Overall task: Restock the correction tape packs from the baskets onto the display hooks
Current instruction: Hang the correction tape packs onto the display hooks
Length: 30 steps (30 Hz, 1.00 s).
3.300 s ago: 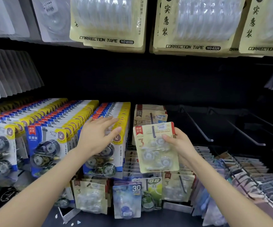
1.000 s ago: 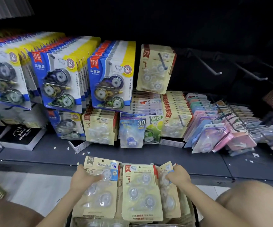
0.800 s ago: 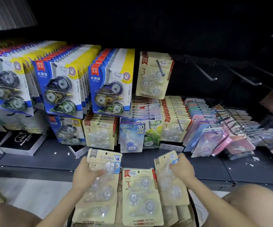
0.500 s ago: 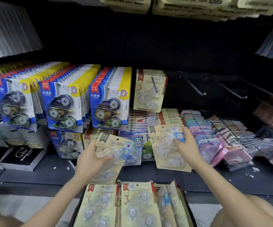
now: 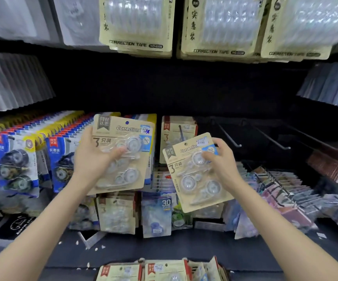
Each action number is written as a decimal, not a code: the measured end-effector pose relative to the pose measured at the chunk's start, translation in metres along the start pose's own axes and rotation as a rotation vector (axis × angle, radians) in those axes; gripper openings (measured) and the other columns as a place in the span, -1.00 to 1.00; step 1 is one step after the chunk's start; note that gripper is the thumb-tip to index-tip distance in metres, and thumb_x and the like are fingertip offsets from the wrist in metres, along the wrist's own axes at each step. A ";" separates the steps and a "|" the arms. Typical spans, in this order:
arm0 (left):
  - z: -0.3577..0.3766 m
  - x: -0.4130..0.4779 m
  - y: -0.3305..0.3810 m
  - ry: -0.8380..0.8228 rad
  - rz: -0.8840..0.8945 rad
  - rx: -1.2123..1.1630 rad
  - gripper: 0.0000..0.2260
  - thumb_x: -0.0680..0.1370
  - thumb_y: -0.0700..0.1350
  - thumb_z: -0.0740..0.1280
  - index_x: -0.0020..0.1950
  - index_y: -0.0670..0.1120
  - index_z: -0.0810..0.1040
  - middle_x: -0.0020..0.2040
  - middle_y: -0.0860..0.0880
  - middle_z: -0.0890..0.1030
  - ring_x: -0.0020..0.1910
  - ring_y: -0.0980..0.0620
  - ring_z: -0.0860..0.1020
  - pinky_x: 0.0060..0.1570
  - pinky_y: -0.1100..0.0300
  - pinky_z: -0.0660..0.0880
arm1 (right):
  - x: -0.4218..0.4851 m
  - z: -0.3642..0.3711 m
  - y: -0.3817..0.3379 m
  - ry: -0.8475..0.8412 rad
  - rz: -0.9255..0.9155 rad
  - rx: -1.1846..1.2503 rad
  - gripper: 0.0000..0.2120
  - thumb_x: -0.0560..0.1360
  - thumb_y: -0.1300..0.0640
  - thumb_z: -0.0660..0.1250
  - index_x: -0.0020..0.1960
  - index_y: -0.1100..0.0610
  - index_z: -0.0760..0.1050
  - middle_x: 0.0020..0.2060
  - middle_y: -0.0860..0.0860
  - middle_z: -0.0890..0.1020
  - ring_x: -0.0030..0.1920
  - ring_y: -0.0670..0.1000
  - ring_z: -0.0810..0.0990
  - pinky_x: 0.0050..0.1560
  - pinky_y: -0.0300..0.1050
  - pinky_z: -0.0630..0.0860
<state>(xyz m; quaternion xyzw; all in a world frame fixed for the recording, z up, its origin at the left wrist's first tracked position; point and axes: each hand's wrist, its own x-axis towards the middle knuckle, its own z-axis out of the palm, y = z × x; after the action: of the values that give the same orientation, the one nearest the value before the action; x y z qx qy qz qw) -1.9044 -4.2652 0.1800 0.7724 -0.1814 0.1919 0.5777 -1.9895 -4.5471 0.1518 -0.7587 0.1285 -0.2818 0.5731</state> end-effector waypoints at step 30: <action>0.045 0.076 -0.018 -0.013 -0.191 -0.154 -0.47 0.38 -0.28 0.56 0.27 -0.16 0.42 0.07 -0.02 0.63 0.00 0.09 0.62 -0.04 0.16 0.54 | 0.088 0.028 0.049 -0.045 0.241 0.320 -0.82 0.54 0.28 0.36 0.09 0.08 0.51 0.05 0.10 0.68 0.09 0.12 0.66 0.17 0.13 0.58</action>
<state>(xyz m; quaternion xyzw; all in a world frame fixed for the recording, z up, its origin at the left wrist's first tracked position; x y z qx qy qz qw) -1.8255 -4.3079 0.1921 0.7406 -0.1248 0.1163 0.6499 -1.8960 -4.5855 0.1252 -0.6432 0.1592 -0.2110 0.7186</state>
